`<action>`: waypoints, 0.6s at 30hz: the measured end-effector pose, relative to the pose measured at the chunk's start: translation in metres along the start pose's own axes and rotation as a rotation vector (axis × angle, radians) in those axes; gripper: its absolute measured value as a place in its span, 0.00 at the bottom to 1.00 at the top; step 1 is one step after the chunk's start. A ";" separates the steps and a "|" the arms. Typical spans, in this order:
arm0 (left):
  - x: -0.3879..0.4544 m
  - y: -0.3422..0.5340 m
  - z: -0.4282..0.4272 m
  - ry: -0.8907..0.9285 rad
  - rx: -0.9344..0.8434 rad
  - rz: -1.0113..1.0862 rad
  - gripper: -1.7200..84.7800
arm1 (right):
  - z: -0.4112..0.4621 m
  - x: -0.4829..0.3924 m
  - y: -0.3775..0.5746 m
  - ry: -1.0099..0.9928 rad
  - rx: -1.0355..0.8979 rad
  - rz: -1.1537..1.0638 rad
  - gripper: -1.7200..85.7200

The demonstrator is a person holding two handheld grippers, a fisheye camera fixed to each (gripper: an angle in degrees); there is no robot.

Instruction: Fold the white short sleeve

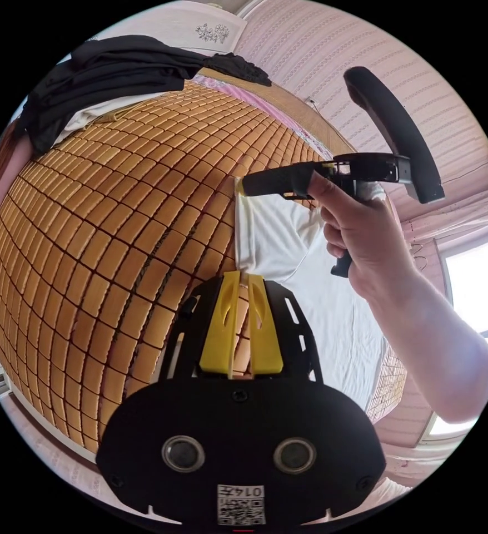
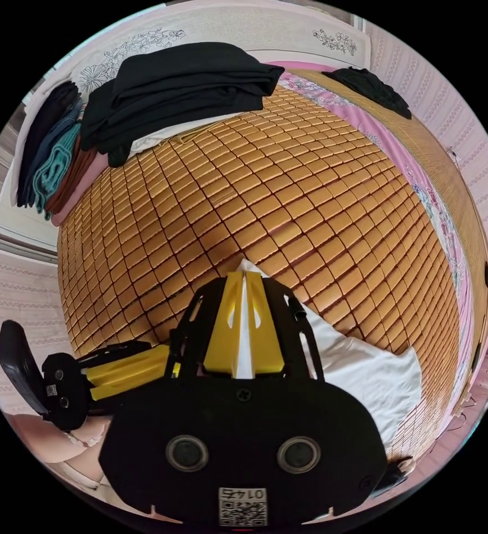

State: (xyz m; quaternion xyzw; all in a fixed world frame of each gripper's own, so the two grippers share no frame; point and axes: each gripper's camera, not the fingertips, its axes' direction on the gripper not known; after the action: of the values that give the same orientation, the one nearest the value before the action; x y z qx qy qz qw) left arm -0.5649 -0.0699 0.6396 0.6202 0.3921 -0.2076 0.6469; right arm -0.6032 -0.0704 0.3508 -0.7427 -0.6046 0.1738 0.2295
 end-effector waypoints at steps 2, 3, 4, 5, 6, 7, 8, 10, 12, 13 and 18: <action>0.002 0.000 0.001 0.006 -0.001 0.003 0.03 | -0.002 0.003 -0.001 0.000 0.003 0.021 0.02; 0.003 0.001 0.001 0.005 0.006 0.001 0.03 | -0.004 0.005 0.000 -0.013 0.013 0.030 0.02; 0.005 0.002 0.000 0.002 0.015 0.002 0.03 | -0.012 0.011 0.006 -0.035 0.038 0.052 0.01; 0.009 0.004 -0.005 -0.002 0.057 0.024 0.03 | -0.027 0.020 0.016 -0.066 0.085 0.076 0.01; 0.017 0.006 -0.012 0.006 0.112 0.068 0.03 | -0.037 0.026 0.023 -0.085 0.119 0.089 0.01; 0.021 0.007 -0.017 0.017 0.138 0.095 0.03 | -0.061 0.039 0.041 -0.128 0.187 0.125 0.01; 0.033 0.009 -0.025 0.065 0.183 0.176 0.03 | -0.087 0.054 0.064 -0.170 0.243 0.176 0.01; 0.054 0.013 -0.036 0.160 0.212 0.313 0.04 | -0.123 0.075 0.107 -0.212 0.315 0.250 0.02; 0.080 0.022 -0.039 0.268 0.163 0.438 0.06 | -0.144 0.093 0.153 -0.176 0.323 0.340 0.02; 0.085 0.025 -0.038 0.286 0.142 0.454 0.06 | -0.147 0.102 0.182 -0.133 0.284 0.392 0.03; 0.105 0.045 -0.010 0.272 -0.022 0.493 0.08 | -0.116 0.130 0.239 -0.056 -0.013 0.473 0.07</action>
State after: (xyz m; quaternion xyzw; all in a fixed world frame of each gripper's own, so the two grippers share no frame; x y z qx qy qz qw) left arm -0.4703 -0.0306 0.5891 0.7118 0.3150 0.0454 0.6261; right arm -0.3181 0.0028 0.3184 -0.8601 -0.4209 0.2394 0.1604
